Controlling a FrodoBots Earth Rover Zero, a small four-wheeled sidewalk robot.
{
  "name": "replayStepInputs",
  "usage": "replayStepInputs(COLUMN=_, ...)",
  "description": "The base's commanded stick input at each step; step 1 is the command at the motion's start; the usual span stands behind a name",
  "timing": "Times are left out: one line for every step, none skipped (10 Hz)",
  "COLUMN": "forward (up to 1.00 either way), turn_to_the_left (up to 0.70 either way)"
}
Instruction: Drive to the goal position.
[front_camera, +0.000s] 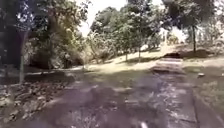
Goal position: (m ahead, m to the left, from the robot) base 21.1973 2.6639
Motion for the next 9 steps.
replayStepInputs(forward=1.00, turn_to_the_left=0.40)
replayStepInputs(forward=1.00, turn_to_the_left=0.00)
replayStepInputs(forward=1.00, turn_to_the_left=0.00)
replayStepInputs(forward=1.00, turn_to_the_left=0.00)
replayStepInputs(forward=1.00, turn_to_the_left=0.00)
replayStepInputs(forward=1.00, turn_to_the_left=0.00)
replayStepInputs(forward=1.00, turn_to_the_left=0.00)
replayStepInputs(forward=1.00, turn_to_the_left=0.00)
replayStepInputs(forward=1.00, turn_to_the_left=0.00)
